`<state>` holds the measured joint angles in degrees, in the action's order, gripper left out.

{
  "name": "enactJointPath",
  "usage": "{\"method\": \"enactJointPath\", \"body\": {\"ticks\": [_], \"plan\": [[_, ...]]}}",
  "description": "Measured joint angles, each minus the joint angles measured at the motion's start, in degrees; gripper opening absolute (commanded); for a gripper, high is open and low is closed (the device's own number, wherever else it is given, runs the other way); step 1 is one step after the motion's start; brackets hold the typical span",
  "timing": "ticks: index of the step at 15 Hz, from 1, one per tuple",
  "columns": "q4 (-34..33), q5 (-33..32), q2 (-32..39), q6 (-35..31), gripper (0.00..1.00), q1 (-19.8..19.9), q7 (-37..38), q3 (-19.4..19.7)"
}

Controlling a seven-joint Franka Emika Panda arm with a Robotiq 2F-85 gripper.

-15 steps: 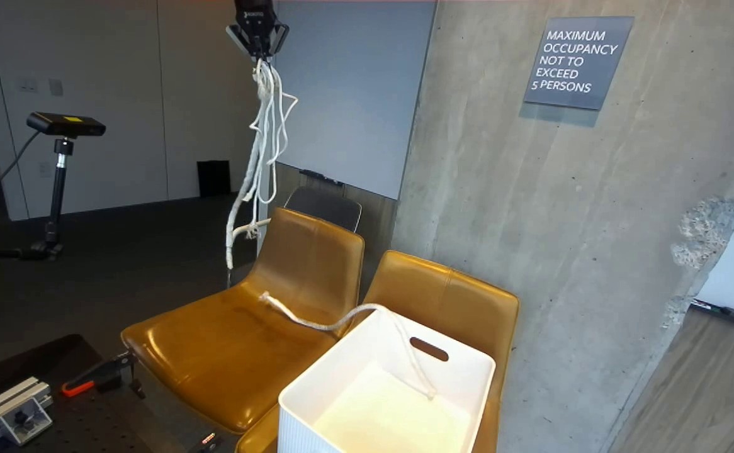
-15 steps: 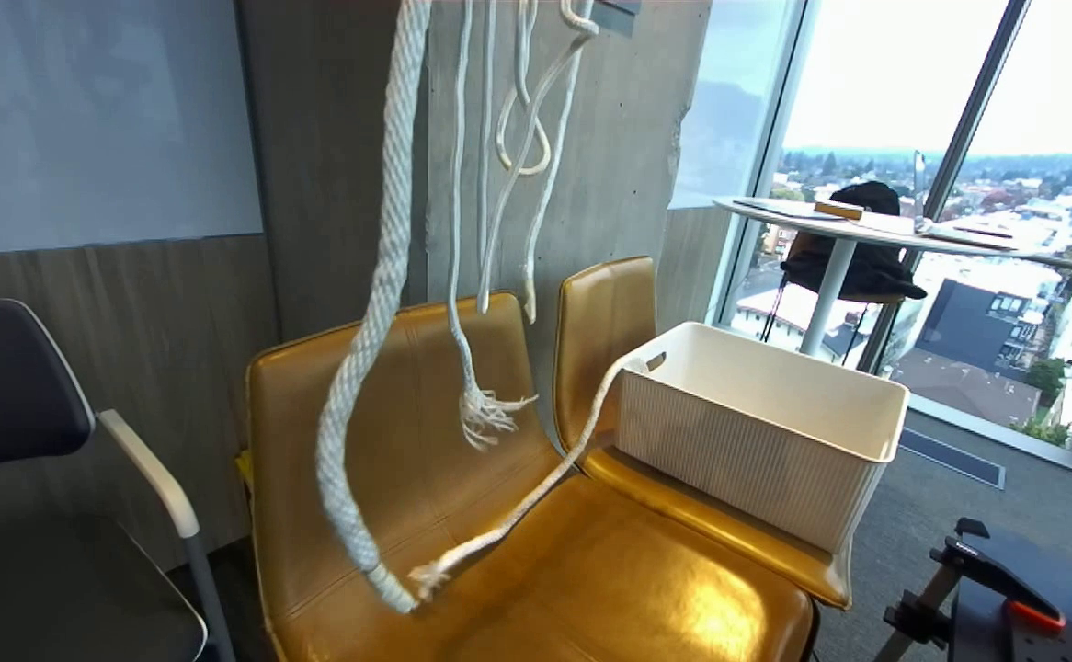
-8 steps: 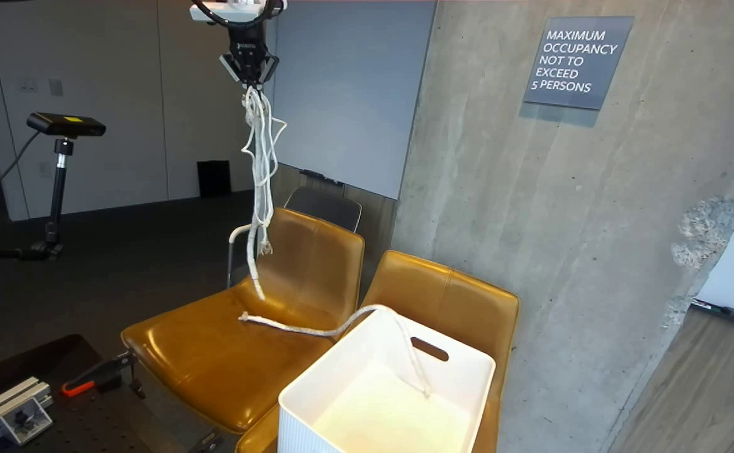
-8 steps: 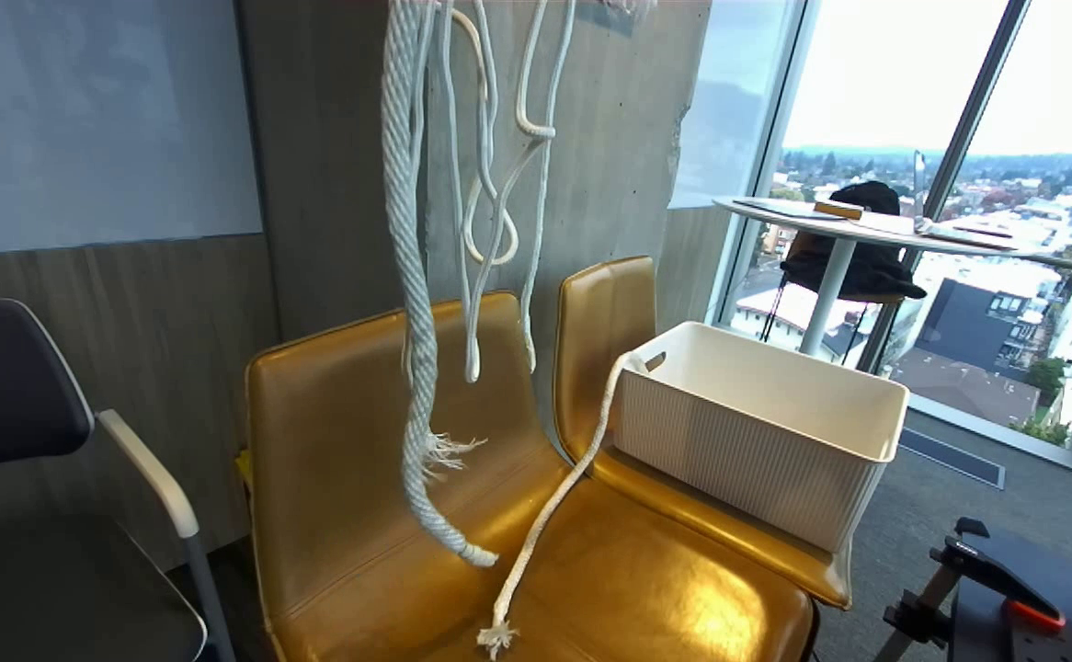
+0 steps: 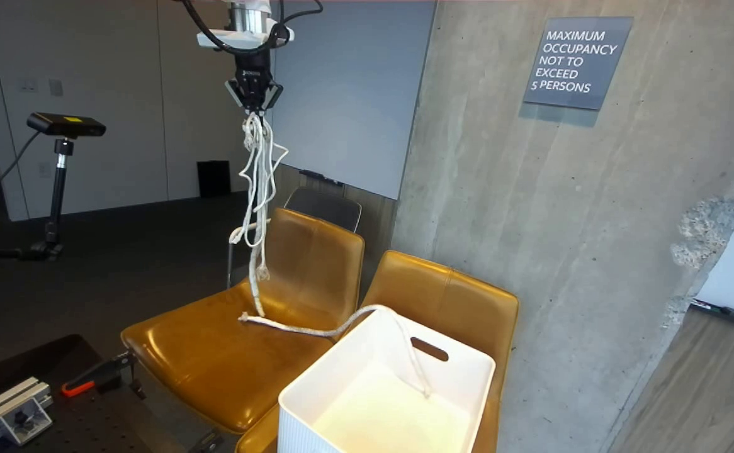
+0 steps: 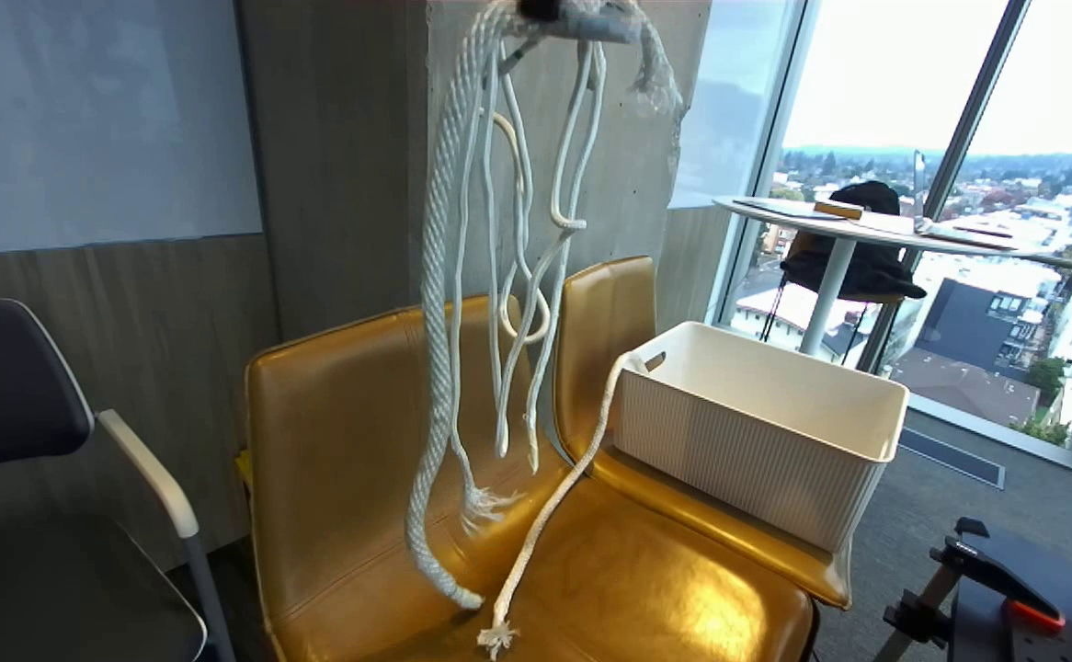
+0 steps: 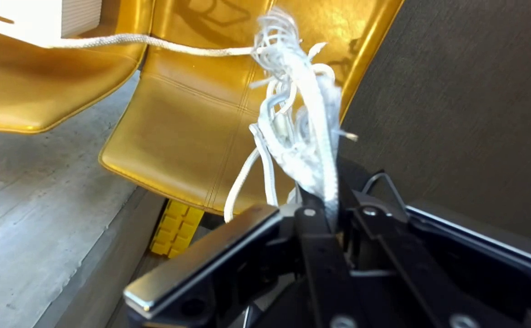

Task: Put the pieces of rope into the white object, then take them out

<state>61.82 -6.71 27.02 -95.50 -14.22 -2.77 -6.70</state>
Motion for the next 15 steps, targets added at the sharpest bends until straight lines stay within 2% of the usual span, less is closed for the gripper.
{"method": "enactJointPath", "body": {"ticks": [8,15], "plan": [[18.14,0.13,-3.26,-11.02,0.03,3.55,-0.03,0.18],[29.02,-0.21,-4.82,-20.20,0.03,6.69,-0.94,1.12]]}}
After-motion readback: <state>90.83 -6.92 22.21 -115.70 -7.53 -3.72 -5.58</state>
